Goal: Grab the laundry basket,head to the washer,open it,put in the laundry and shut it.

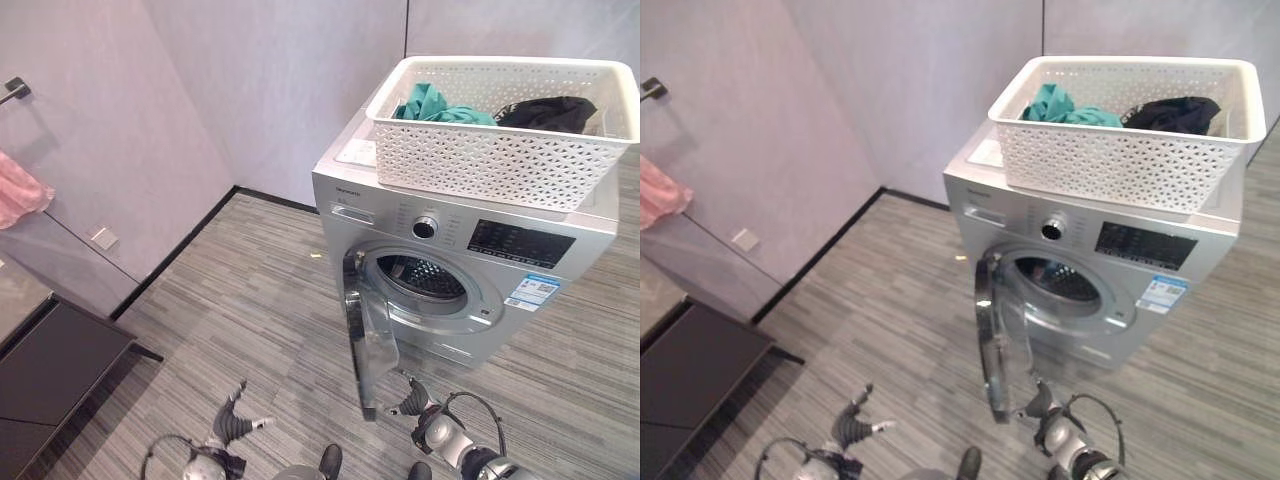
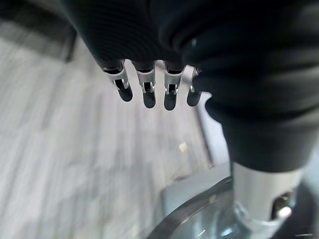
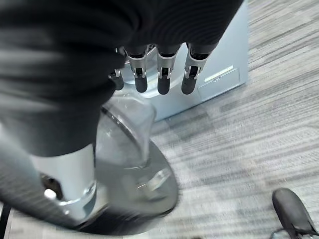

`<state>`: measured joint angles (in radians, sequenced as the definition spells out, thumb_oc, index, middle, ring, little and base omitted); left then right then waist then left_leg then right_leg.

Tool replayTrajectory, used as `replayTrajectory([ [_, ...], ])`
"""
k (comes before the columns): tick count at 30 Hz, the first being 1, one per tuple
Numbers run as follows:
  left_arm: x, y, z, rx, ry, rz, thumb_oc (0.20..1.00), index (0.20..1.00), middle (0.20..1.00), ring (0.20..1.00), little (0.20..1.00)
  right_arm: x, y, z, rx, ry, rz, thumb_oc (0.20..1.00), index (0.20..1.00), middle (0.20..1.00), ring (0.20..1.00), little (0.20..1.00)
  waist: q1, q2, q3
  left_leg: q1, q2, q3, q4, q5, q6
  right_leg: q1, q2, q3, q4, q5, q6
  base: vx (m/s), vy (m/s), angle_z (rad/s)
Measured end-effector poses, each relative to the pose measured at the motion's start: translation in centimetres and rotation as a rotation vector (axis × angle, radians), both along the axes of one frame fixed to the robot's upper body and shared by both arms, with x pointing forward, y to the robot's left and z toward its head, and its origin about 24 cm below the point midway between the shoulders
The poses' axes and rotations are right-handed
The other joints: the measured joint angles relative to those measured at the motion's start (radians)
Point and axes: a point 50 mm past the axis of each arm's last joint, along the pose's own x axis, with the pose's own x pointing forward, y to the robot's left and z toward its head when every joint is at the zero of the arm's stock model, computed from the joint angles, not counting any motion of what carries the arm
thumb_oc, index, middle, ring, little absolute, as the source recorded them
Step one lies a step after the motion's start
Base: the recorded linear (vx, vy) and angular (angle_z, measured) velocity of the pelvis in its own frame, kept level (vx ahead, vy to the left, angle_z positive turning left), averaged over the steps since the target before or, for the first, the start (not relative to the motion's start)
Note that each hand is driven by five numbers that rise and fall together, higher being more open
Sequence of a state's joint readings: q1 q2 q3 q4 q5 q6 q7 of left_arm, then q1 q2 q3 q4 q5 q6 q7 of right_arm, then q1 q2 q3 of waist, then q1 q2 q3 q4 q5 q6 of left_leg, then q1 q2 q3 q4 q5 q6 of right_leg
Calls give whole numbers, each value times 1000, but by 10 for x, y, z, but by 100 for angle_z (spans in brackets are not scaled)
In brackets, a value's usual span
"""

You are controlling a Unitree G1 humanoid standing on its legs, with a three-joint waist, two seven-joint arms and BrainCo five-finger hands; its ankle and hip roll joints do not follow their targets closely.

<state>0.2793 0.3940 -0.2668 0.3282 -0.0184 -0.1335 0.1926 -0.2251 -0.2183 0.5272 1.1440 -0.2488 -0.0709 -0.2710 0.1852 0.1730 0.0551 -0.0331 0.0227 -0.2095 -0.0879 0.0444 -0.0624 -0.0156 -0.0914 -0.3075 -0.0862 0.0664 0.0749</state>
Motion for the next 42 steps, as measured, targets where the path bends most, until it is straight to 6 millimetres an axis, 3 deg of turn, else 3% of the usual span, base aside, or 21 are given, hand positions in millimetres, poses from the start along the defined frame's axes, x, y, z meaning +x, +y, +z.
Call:
replayTrajectory([
  [3,14,23,49,20,-209,41,1000,1000,1000,1000,1000,-10,10,-5,81,53,14,1000,1000,1000,1000,1000,10,-3,-2,18,0,1,0,2,3,14,0,0,0,-3,3,0,0,0],
  [5,23,29,60,32,-265,61,1000,1000,1000,1000,1000,-14,18,-7,153,85,-1,1000,1000,1000,1000,1000,18,-4,-9,23,0,1,0,2,3,19,0,0,0,-6,4,0,0,0],
  [7,31,26,69,21,-307,42,1000,1000,1000,1000,1000,-11,36,-5,241,92,28,1000,1000,1000,1000,1000,17,-6,-9,23,1,2,0,2,3,18,1,1,0,-5,4,0,0,0],
  [11,36,15,77,-43,-342,-8,1000,1000,1000,1000,1000,-17,50,-8,292,125,67,1000,1000,1000,1000,1000,15,-20,-12,25,0,7,0,1,2,17,0,6,0,-5,5,4,9,-2],
  [13,39,10,84,-85,-377,-27,1000,1000,1000,1000,1000,-24,49,-12,281,151,61,1000,1000,1000,1000,1000,17,-27,-15,27,-1,14,0,0,4,17,-1,12,0,-4,6,17,13,-9],
  [17,41,2,84,-112,-363,-93,1000,1000,1000,1000,1000,-36,25,-19,239,184,-63,1000,1000,1000,1000,1000,-4,-38,-19,31,-4,28,-1,-4,8,17,-4,27,0,-2,7,28,16,-12],
  [18,42,-1,82,-115,-349,-124,1000,1000,1000,1000,1000,-44,2,-22,187,199,-111,1000,1000,1000,1000,1000,-24,-50,-19,36,-4,33,-1,-8,11,14,-5,37,0,-1,9,56,23,-10],
  [20,45,-5,77,-118,-325,-148,1000,1000,1000,1000,1000,-60,-21,-26,151,228,-220,1000,1000,1000,1000,1000,-37,-61,-28,39,-6,41,0,-9,14,15,-6,41,0,0,10,48,12,-12],
  [22,45,-4,72,-111,-299,-148,1000,1000,1000,1000,1000,-71,-38,-27,119,249,-272,1000,1000,1000,1000,1000,-38,-67,-30,49,-6,55,0,-15,17,16,-6,56,0,0,11,30,6,-21],
  [25,41,-1,61,-99,-238,-145,1000,1000,1000,1000,1000,-107,-71,-29,39,310,-382,1000,1000,1000,1000,1000,-77,-88,-38,53,-8,63,-1,-18,20,14,-8,64,-2,0,12,28,6,-8],
  [26,40,0,57,-97,-216,-144,1000,1000,1000,1000,1000,-108,-77,-28,47,296,-433,1000,1000,1000,1000,1000,-83,-86,-39,55,-9,70,-1,-17,21,16,-9,67,-2,1,11,13,2,-18],
  [32,21,5,16,-83,-15,-108,1000,1000,1000,1000,1000,-152,-103,-28,40,346,-736,1000,1000,1000,1000,1000,-120,-92,-44,84,-11,127,-2,-38,32,14,-8,130,-7,7,19,32,25,-30],
  [36,12,12,-1,-38,85,-101,1000,1000,1000,1000,1000,-175,-109,-27,43,371,-829,1000,1000,1000,1000,1000,-145,-99,-51,81,-14,151,-6,-48,44,2,-10,157,-8,9,18,7,29,-20],
  [39,8,15,-15,-12,148,-90,1000,1000,1000,1000,1000,-183,-109,-28,40,388,-842,1000,1000,1000,1000,1000,-158,-116,-54,84,-17,169,-5,-52,48,-6,-11,172,-8,13,19,3,34,-17],
  [42,-5,22,-36,12,271,-36,1000,1000,1000,1000,1000,-176,-107,-28,51,374,-833,1000,1000,1000,1000,1000,-164,-136,-63,83,-17,198,-4,-55,50,-23,-9,198,-8,19,16,-4,27,-24],
])
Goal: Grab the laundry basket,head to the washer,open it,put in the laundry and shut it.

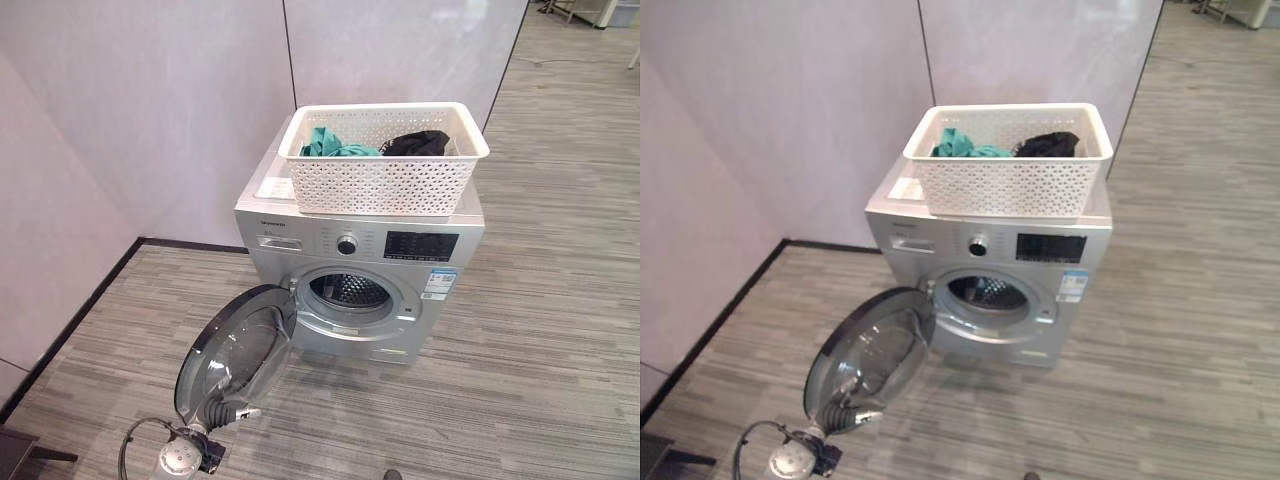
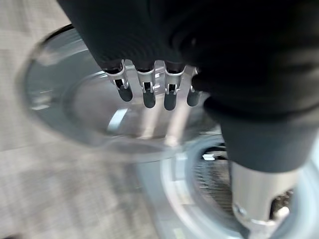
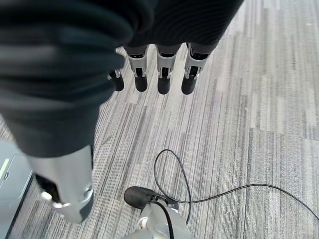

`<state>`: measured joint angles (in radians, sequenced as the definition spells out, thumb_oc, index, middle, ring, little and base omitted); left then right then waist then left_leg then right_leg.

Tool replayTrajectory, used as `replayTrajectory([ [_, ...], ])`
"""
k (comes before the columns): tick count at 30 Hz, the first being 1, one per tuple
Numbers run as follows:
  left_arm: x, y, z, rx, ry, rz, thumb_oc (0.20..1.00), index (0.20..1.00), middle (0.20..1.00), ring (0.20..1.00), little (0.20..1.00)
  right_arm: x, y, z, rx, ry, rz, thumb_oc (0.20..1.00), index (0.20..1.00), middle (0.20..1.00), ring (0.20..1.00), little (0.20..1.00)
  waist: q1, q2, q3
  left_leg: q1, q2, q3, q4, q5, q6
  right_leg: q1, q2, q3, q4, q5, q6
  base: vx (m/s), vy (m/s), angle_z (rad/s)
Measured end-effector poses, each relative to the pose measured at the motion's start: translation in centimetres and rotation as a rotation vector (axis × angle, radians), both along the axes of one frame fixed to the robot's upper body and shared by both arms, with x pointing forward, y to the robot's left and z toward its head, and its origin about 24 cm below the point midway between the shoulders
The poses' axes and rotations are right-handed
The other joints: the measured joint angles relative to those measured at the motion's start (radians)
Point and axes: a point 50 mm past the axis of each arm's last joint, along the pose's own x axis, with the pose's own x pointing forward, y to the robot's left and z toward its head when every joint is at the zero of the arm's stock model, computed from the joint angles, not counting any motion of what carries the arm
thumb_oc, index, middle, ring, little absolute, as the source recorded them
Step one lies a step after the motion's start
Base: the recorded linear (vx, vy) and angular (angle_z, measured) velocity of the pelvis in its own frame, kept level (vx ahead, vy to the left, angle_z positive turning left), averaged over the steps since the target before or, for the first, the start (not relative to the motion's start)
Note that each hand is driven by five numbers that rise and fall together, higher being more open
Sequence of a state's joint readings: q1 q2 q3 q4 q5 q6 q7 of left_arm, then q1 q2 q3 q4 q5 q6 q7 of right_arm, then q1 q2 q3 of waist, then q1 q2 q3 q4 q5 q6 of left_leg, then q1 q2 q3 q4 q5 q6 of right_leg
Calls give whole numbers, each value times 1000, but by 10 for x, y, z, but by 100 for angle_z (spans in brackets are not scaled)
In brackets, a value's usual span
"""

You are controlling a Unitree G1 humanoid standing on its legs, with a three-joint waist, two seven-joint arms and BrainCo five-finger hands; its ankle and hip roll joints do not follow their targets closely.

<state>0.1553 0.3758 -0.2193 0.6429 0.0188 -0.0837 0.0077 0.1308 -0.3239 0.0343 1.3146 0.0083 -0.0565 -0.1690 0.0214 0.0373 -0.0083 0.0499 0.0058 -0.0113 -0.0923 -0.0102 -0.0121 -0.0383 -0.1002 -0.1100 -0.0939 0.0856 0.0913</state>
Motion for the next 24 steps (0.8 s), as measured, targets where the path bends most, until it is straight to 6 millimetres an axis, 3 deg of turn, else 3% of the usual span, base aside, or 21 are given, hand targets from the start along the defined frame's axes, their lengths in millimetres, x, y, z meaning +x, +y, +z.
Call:
replayTrajectory([
  [4,-10,9,-21,93,122,40,1000,1000,1000,1000,1000,18,5,0,12,-36,48,1000,1000,1000,1000,1000,-9,-34,3,-2,-4,25,3,-2,3,-16,0,25,0,11,5,-21,32,-22],
  [6,-26,21,-36,184,260,71,1000,1000,1000,1000,1000,48,14,1,27,-104,123,1000,1000,1000,1000,1000,-31,-63,6,-16,-8,58,3,-4,6,-44,0,56,3,25,4,-29,41,-38],
  [9,-16,27,-32,224,240,103,1000,1000,1000,1000,1000,62,18,3,35,-147,138,1000,1000,1000,1000,1000,-36,-98,19,-20,-12,79,3,-5,7,-58,-1,77,8,39,5,-39,18,-28],
  [13,3,38,-22,272,180,131,1000,1000,1000,1000,1000,64,21,2,40,-149,160,1000,1000,1000,1000,1000,-39,-144,24,-34,-18,86,4,-4,10,-76,0,85,9,44,10,-55,6,-8],
  [15,35,67,3,368,94,157,1000,1000,1000,1000,1000,72,25,3,47,-166,186,1000,1000,1000,1000,1000,-41,-208,77,-55,-24,106,4,-1,15,-105,-4,103,9,64,12,-118,21,-20],
  [17,70,95,38,462,-8,195,1000,1000,1000,1000,1000,82,32,3,54,-176,244,1000,1000,1000,1000,1000,-47,-248,128,-129,-31,104,45,-4,20,-170,-11,104,30,78,21,-84,34,-9],
  [18,76,111,52,496,-43,252,1000,1000,1000,1000,1000,103,35,8,53,-234,266,1000,1000,1000,1000,1000,-61,-239,185,-139,-42,130,52,-2,28,-181,-22,107,15,109,29,-158,24,-21],
  [19,79,110,53,490,-55,258,1000,1000,1000,1000,1000,104,35,9,53,-240,269,1000,1000,1000,1000,1000,-62,-213,211,-138,-48,130,50,-4,32,-179,-27,105,11,109,29,-218,-2,-25],
  [20,79,110,54,491,-55,259,1000,1000,1000,1000,1000,105,35,9,54,-243,270,1000,1000,1000,1000,1000,-62,-204,217,-136,-48,131,48,-4,32,-179,-26,105,11,110,29,-223,-13,1],
  [21,92,110,63,557,-72,212,1000,1000,1000,1000,1000,115,36,13,43,-273,304,1000,1000,1000,1000,1000,-63,-198,233,-176,-48,129,57,-5,31,-207,-27,102,11,116,34,-85,-21,11],
  [22,111,115,85,616,-138,187,1000,1000,1000,1000,1000,130,37,18,32,-312,327,1000,1000,1000,1000,1000,-60,-207,253,-216,-51,123,58,4,28,-249,-34,98,10,121,45,-38,-14,21],
  [24,128,123,109,643,-221,236,1000,1000,1000,1000,1000,162,43,31,22,-412,352,1000,1000,1000,1000,1000,-65,-214,315,-244,-54,117,46,31,20,-280,-35,95,10,129,35,-16,-7,15],
])
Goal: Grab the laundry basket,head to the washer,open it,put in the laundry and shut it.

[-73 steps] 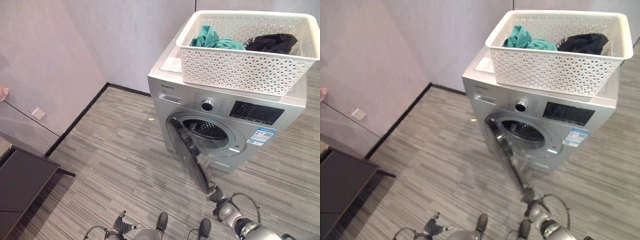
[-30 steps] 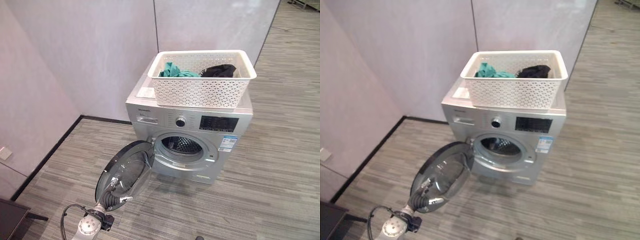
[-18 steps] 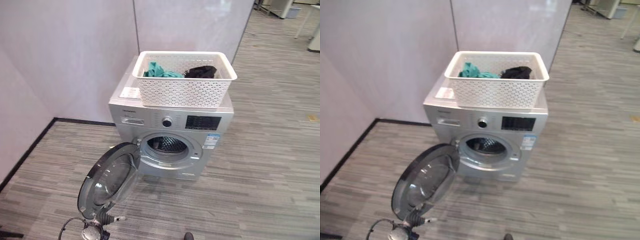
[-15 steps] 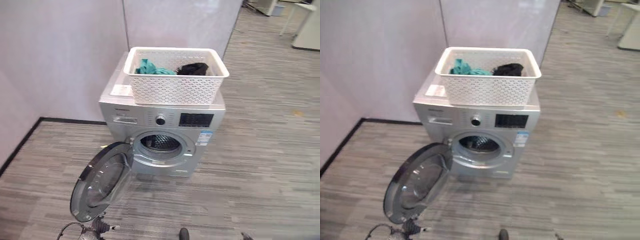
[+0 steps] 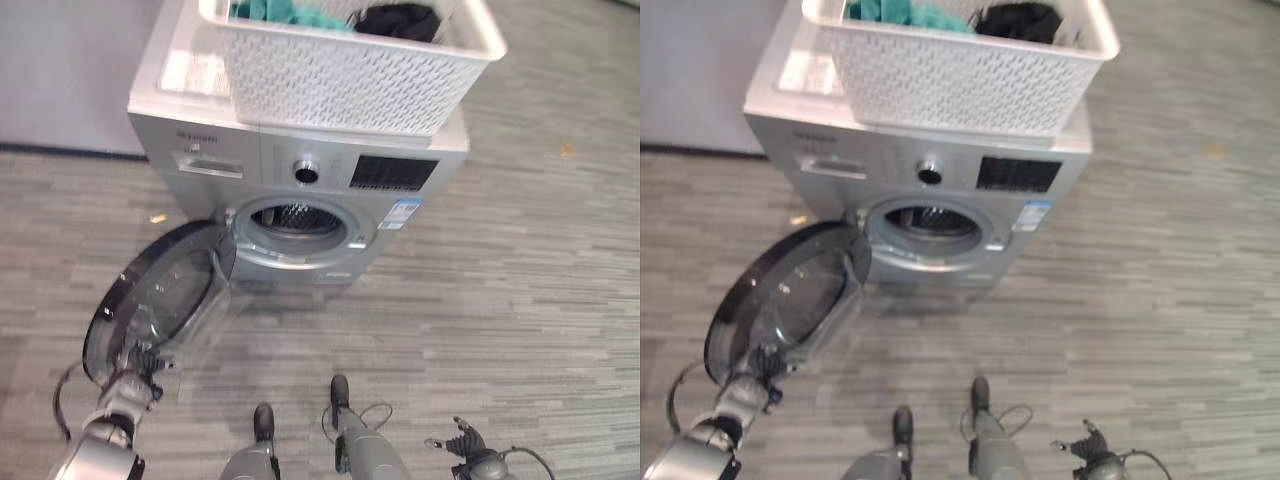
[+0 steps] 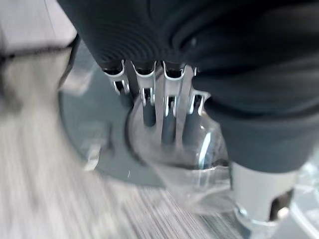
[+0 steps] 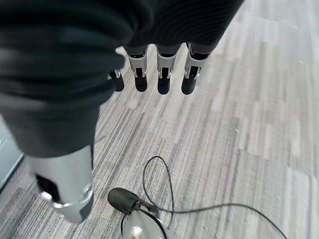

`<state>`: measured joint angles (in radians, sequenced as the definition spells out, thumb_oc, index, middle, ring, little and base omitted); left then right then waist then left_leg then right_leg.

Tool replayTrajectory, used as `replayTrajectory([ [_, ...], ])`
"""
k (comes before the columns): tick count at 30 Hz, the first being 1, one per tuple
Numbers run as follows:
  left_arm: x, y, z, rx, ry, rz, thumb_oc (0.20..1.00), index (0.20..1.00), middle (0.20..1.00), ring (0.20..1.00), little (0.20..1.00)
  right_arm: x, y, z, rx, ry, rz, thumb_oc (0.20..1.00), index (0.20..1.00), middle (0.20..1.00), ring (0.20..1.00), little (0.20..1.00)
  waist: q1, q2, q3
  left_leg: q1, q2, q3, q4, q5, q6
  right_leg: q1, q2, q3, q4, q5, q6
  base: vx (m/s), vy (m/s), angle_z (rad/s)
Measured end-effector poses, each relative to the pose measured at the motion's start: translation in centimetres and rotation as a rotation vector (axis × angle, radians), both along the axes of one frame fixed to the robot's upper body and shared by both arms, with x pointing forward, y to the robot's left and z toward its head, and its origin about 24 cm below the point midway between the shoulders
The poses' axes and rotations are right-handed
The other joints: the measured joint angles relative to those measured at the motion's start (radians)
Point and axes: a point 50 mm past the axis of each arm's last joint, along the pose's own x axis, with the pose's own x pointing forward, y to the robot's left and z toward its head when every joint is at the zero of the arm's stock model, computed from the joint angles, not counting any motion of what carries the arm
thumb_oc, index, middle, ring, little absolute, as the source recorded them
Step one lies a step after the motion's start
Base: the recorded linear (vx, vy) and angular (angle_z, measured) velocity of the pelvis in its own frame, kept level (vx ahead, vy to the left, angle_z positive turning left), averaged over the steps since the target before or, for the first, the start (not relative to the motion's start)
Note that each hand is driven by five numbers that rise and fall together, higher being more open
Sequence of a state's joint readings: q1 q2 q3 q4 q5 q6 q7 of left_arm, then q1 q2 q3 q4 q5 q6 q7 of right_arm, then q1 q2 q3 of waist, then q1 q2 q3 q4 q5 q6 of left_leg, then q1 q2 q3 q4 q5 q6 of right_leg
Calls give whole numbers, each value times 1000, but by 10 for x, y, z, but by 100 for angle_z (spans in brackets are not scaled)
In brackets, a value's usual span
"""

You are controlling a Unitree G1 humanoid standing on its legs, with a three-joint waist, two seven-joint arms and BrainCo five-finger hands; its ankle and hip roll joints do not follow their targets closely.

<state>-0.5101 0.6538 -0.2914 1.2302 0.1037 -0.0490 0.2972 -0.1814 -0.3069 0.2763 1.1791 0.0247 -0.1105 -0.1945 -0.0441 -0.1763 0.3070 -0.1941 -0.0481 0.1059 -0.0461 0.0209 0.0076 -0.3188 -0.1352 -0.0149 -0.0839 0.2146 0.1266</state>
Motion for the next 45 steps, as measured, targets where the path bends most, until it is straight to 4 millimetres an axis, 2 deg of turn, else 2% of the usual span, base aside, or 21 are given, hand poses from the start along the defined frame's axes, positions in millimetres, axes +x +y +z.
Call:
replayTrajectory([
  [1,1,-3,-2,-8,-2,0,1000,1000,1000,1000,1000,14,3,7,3,-47,14,1000,1000,1000,1000,1000,-1,11,15,-1,8,-6,0,3,2,1,4,-5,0,5,-7,0,0,0],
  [6,0,-3,-3,-8,-9,8,1000,1000,1000,1000,1000,26,6,14,0,-101,23,1000,1000,1000,1000,1000,4,22,22,19,25,-14,-33,15,-10,9,25,-21,0,0,-14,6,-4,2],
  [11,7,-3,5,2,-36,19,1000,1000,1000,1000,1000,25,4,14,-13,-100,34,1000,1000,1000,1000,1000,3,30,26,33,23,-17,-40,17,-10,21,16,-25,-1,-1,-16,-18,-15,2],
  [16,9,-7,4,-3,-45,15,1000,1000,1000,1000,1000,20,3,11,-14,-86,29,1000,1000,1000,1000,1000,3,41,24,35,23,-20,-39,19,-13,23,15,-26,-1,-7,-25,12,-12,1],
  [17,9,-13,-1,-17,-44,7,1000,1000,1000,1000,1000,17,2,10,-15,-79,26,1000,1000,1000,1000,1000,3,50,20,36,24,-23,-39,20,-14,27,16,-28,-1,-8,-25,57,-42,7],
  [18,9,-30,-14,-61,-30,-17,1000,1000,1000,1000,1000,13,2,8,-16,-65,23,1000,1000,1000,1000,1000,1,68,11,53,25,-28,-41,20,-14,45,16,-32,-1,-10,-29,94,-56,13],
  [19,3,-50,-33,-125,-11,-42,1000,1000,1000,1000,1000,9,0,6,-19,-50,13,1000,1000,1000,1000,1000,-3,89,-1,75,26,-36,-42,20,-14,72,15,-44,-1,-17,-34,120,-65,17],
  [22,-20,-81,-67,-250,32,-50,1000,1000,1000,1000,1000,-4,-3,0,-23,-8,-1,1000,1000,1000,1000,1000,1,121,-64,98,32,-45,-43,11,-14,98,18,-51,-1,-37,-34,107,-66,10],
  [23,-39,-92,-86,-300,85,-43,1000,1000,1000,1000,1000,-12,-5,-4,-28,17,-5,1000,1000,1000,1000,1000,1,140,-99,120,37,-47,-43,5,-16,121,24,-54,-2,-45,-37,99,-62,0],
  [26,-84,-109,-118,-391,197,-4,1000,1000,1000,1000,1000,-34,-10,-12,-37,82,-27,1000,1000,1000,1000,1000,5,175,-177,162,52,-66,-45,-12,-21,175,35,-77,-7,-74,-42,91,-70,14],
  [29,-121,-124,-139,-469,295,19,1000,1000,1000,1000,1000,-55,-19,-18,-46,144,-91,1000,1000,1000,1000,1000,16,205,-227,214,63,-93,-43,-19,-21,240,45,-99,-9,-97,-46,75,-59,24],
  [30,-127,-127,-143,-483,320,13,1000,1000,1000,1000,1000,-65,-21,-20,-50,169,-98,1000,1000,1000,1000,1000,17,207,-245,213,65,-101,-43,-20,-23,246,46,-108,-9,-102,-47,93,-42,24],
  [32,-136,-126,-147,-497,351,23,1000,1000,1000,1000,1000,-72,-21,-22,-52,196,-106,1000,1000,1000,1000,1000,32,209,-258,230,69,-103,-43,-22,-19,262,50,-111,-9,-103,-49,76,-31,9],
  [34,-152,-131,-154,-525,411,39,1000,1000,1000,1000,1000,-80,-23,-24,-50,213,-123,1000,1000,1000,1000,1000,27,210,-277,254,72,-115,-43,-28,-21,294,52,-123,-10,-111,-54,99,-26,13],
  [39,-203,-136,-170,-586,590,102,1000,1000,1000,1000,1000,-110,-25,-31,-34,310,-162,1000,1000,1000,1000,1000,30,209,-337,287,76,-124,-46,-43,-21,331,56,-130,-7,-131,-55,86,0,4],
  [42,-227,-137,-175,-602,675,126,1000,1000,1000,1000,1000,-122,-27,-33,-22,347,-190,1000,1000,1000,1000,1000,31,211,-341,308,75,-124,-40,-47,-18,353,55,-130,-2,-135,-54,31,28,0],
  [45,-238,-136,-175,-597,710,128,1000,1000,1000,1000,1000,-130,-27,-34,-8,367,-206,1000,1000,1000,1000,1000,38,209,-340,306,67,-123,-11,-60,-19,363,48,-129,-1,-135,-54,-4,69,-1],
])
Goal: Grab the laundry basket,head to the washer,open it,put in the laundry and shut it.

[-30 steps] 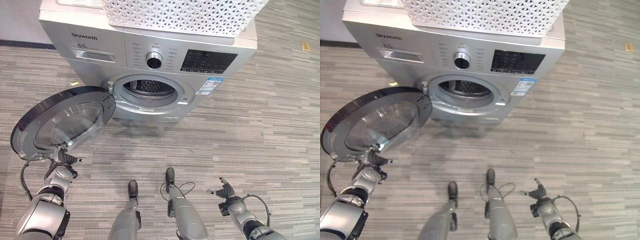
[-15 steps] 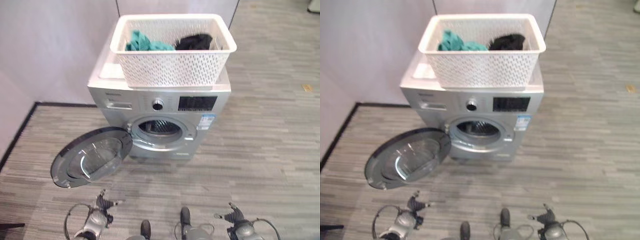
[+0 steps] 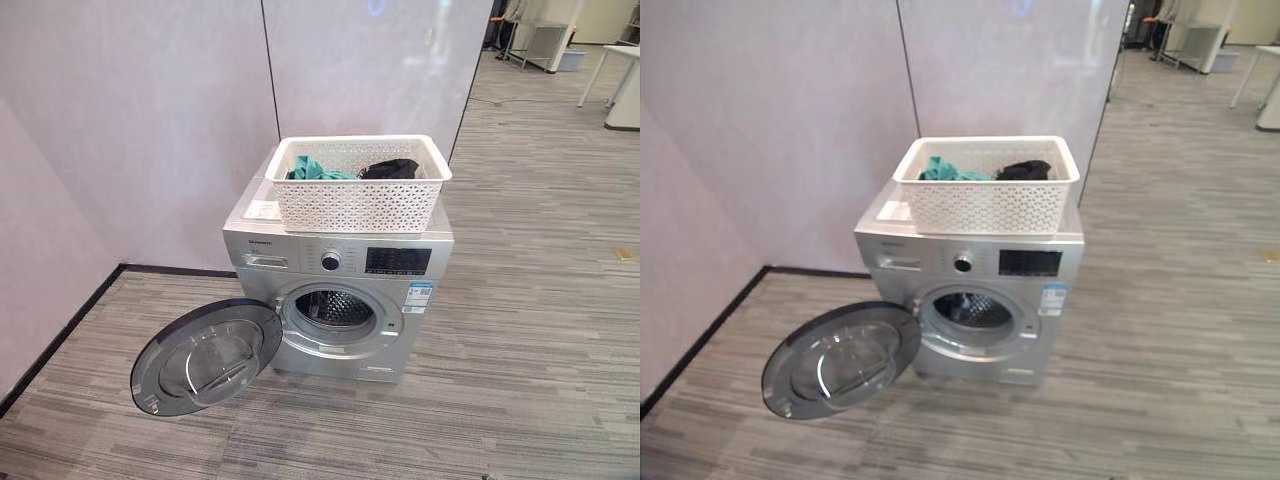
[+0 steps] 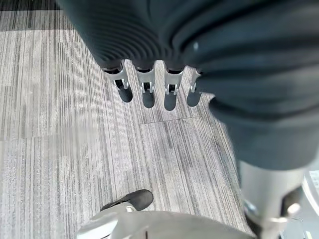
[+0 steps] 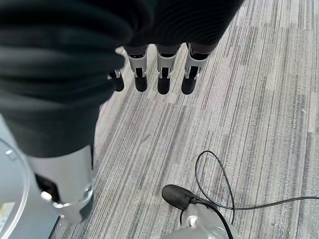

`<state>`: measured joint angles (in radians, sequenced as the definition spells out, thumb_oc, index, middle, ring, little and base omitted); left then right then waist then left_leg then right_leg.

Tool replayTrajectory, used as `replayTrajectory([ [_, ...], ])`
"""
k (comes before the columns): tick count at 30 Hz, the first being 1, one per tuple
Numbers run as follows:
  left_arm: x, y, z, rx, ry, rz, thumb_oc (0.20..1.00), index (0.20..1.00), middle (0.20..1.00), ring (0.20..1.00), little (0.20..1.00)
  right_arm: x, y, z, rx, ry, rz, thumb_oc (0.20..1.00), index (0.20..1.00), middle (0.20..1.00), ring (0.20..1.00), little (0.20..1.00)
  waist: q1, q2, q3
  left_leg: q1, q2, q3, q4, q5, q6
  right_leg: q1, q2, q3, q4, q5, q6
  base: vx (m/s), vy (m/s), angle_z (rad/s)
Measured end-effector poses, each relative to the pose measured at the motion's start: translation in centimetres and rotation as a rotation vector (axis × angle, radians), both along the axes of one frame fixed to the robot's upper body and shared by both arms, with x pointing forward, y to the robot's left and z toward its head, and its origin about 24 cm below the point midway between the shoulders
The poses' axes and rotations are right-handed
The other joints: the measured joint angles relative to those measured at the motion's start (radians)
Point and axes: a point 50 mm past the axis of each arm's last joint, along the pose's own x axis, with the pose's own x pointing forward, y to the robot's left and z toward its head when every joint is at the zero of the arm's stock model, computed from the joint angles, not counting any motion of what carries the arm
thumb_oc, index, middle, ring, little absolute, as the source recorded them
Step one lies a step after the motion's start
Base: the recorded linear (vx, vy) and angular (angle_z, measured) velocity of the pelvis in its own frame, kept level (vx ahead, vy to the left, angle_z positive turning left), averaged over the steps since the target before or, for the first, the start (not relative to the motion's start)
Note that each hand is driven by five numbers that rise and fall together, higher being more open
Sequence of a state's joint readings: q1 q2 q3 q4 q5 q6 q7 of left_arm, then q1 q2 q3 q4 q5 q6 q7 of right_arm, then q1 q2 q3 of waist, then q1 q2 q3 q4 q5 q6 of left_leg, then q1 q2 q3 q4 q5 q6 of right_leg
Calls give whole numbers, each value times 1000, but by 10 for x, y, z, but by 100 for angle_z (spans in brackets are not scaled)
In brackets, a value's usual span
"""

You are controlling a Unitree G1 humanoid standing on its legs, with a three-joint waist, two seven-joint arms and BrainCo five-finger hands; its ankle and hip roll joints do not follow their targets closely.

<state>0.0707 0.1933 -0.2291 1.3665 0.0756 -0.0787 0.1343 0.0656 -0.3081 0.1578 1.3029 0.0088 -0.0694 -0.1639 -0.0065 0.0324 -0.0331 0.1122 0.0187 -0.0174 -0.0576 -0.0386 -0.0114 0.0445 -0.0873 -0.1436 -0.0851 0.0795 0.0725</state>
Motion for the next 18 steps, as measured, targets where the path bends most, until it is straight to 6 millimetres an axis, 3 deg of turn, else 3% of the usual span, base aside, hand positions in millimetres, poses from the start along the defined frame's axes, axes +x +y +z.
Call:
replayTrajectory([
  [3,-5,2,0,5,29,-30,1000,1000,1000,1000,1000,-4,-2,0,14,2,-35,1000,1000,1000,1000,1000,0,0,3,0,-10,1,15,-12,8,-2,-10,2,19,-8,7,-48,115,-2],
  [9,-2,11,2,16,43,-58,1000,1000,1000,1000,1000,0,-7,2,17,-35,-117,1000,1000,1000,1000,1000,-4,-12,45,-12,-51,19,51,-29,34,-97,-56,35,196,-91,35,-65,112,-8],
  [10,4,17,3,37,38,-88,1000,1000,1000,1000,1000,3,-7,3,23,-49,-134,1000,1000,1000,1000,1000,-5,-34,84,-21,-78,27,84,-46,55,-136,-83,53,289,-131,46,-57,68,-4],
  [12,10,20,5,48,25,-93,1000,1000,1000,1000,1000,3,-4,2,35,-62,-156,1000,1000,1000,1000,1000,-9,-62,110,-56,-105,30,133,-64,75,-187,-109,64,365,-135,63,-21,39,-3],
  [15,17,23,6,57,7,-100,1000,1000,1000,1000,1000,19,5,2,69,-113,-171,1000,1000,1000,1000,1000,-11,-64,160,-56,-86,40,142,-69,83,-259,-81,69,472,-166,58,38,-36,-20],
  [18,14,28,7,75,21,-90,1000,1000,1000,1000,1000,28,9,2,88,-154,-189,1000,1000,1000,1000,1000,-14,-93,156,-27,-75,81,119,-81,72,-292,-51,54,413,-139,32,104,-121,-34],
])
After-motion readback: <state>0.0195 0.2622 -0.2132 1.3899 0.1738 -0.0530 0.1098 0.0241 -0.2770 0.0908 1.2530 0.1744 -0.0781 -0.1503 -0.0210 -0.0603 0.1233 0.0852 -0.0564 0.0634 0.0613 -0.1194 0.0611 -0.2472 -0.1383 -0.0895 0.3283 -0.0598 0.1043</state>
